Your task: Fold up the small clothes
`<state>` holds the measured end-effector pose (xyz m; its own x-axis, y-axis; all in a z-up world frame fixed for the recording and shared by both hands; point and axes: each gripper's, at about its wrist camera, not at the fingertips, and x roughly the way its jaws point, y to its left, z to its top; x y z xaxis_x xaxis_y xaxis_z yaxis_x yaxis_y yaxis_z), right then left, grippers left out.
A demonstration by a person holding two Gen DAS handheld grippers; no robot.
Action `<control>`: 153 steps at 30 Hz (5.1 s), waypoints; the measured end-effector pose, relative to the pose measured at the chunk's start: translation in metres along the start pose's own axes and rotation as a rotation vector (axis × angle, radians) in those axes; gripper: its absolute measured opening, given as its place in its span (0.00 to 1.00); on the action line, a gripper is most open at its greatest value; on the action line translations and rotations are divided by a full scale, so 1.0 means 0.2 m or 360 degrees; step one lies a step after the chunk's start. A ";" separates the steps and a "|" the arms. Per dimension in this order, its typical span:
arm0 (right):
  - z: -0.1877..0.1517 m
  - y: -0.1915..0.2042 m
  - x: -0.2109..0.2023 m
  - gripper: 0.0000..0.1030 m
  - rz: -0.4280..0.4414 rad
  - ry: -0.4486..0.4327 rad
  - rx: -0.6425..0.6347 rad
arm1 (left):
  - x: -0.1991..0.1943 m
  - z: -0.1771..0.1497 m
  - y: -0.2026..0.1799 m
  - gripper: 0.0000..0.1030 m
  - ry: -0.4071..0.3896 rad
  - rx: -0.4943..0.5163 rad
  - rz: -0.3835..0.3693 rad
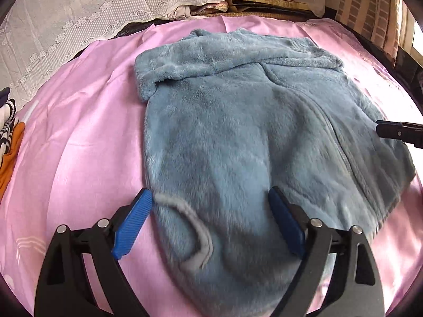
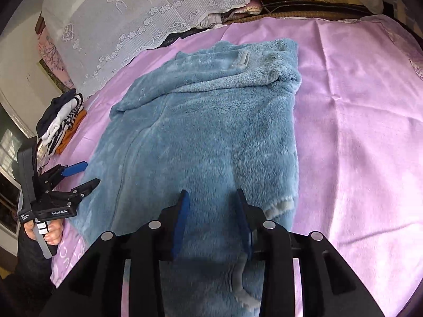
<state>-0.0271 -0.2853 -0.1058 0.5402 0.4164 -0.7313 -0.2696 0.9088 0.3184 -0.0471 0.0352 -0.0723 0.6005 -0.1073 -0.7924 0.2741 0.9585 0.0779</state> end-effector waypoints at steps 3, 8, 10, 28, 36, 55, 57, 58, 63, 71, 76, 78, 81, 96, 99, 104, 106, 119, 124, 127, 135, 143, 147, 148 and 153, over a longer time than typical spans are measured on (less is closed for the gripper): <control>-0.08 0.01 -0.09 0.35 -0.0060 -0.0020 -0.0062 | -0.09 -0.08 0.04 0.84 -0.0018 -0.0022 0.0007; -0.17 0.09 -0.26 0.38 -0.0116 -0.0147 -0.0163 | -0.24 -0.13 0.04 0.84 -0.0115 -0.0017 0.0089; -0.16 0.16 -0.29 0.42 -0.0090 -0.0183 -0.0217 | -0.29 -0.11 0.01 0.84 -0.0170 0.0000 0.0082; -0.25 0.20 -0.21 0.49 0.0033 -0.0033 -0.0197 | -0.17 -0.19 -0.12 0.88 -0.0107 0.0085 0.0199; -0.17 0.24 -0.25 0.52 0.0034 -0.0137 -0.0181 | -0.23 -0.17 -0.13 0.88 -0.0163 0.0089 0.0258; 0.14 0.33 -0.03 0.65 0.0006 -0.0068 -0.0326 | -0.15 0.22 0.02 0.91 -0.0178 0.0045 0.0254; 0.31 0.34 -0.01 0.63 -0.0030 -0.0154 -0.0375 | -0.12 0.40 0.05 0.91 -0.0225 0.0032 0.0278; 0.41 0.35 0.03 0.59 -0.0065 -0.0187 -0.0377 | -0.08 0.49 0.06 0.91 -0.0236 0.0021 0.0295; 0.88 0.28 0.30 0.24 -0.0114 -0.0200 -0.0269 | 0.17 0.92 0.12 0.91 -0.0230 -0.0038 0.0342; 1.31 0.09 0.81 0.23 -0.0139 -0.0031 -0.0005 | 0.73 1.30 0.19 0.91 0.0021 -0.0133 0.0327; 1.37 -0.03 1.07 0.20 -0.0199 0.0067 0.0154 | 1.03 1.32 0.31 0.96 0.0184 -0.0315 0.0324; 1.39 -0.04 1.07 0.18 -0.0197 0.0027 0.0198 | 1.04 1.31 0.36 0.96 0.0182 -0.0393 0.0254; 1.39 0.00 0.97 0.22 -0.0213 -0.0116 0.0179 | 0.93 1.30 0.35 0.96 0.0078 -0.0353 0.0317; 0.89 0.04 0.63 0.39 -0.0130 -0.0101 0.0031 | 0.50 0.82 0.19 0.96 -0.0141 -0.0156 0.0426; 0.87 -0.05 0.57 0.29 -0.0118 -0.0156 0.0125 | 0.51 0.75 0.23 0.96 -0.0099 -0.0187 0.0495; 0.81 -0.05 0.38 0.43 -0.0146 -0.0307 0.0128 | 0.37 0.68 0.27 0.96 -0.0178 -0.0280 0.0464; 0.79 -0.02 0.37 0.43 -0.0131 -0.0298 0.0092 | 0.32 0.67 0.24 0.96 -0.0214 -0.0266 0.0448; 0.71 -0.05 0.41 0.44 -0.0165 -0.0232 0.0127 | 0.36 0.64 0.22 0.96 -0.0188 -0.0232 0.0523; 0.61 0.00 0.31 0.47 -0.0123 -0.0251 0.0089 | 0.28 0.62 0.18 0.96 -0.0234 -0.0209 0.0479; 0.54 0.04 0.28 0.50 -0.0109 -0.0218 0.0046 | 0.23 0.57 0.15 0.96 -0.0240 -0.0196 0.0423; 0.35 0.12 0.18 0.56 -0.0084 -0.0191 -0.0042 | 0.15 0.37 0.06 0.96 -0.0172 -0.0121 0.0346; 0.13 0.17 0.15 0.63 -0.0157 -0.0079 -0.0179 | 0.09 0.16 -0.03 0.95 -0.0110 -0.0024 0.0393; 0.08 0.17 0.04 0.64 -0.0149 -0.0138 -0.0192 | -0.01 0.09 0.01 0.95 -0.0122 -0.0074 0.0293; 0.06 0.16 -0.01 0.64 -0.0130 -0.0166 -0.0165 | -0.04 0.06 0.04 0.95 -0.0128 -0.0102 0.0224; -0.02 0.05 -0.17 0.64 -0.0157 -0.0197 -0.0076 | -0.13 -0.09 0.12 0.95 -0.0084 -0.0166 -0.0021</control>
<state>-0.0507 -0.2912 -0.0801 0.6594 0.3275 -0.6767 -0.2462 0.9446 0.2172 -0.0699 0.0664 -0.0602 0.6367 -0.1315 -0.7598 0.2044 0.9789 0.0019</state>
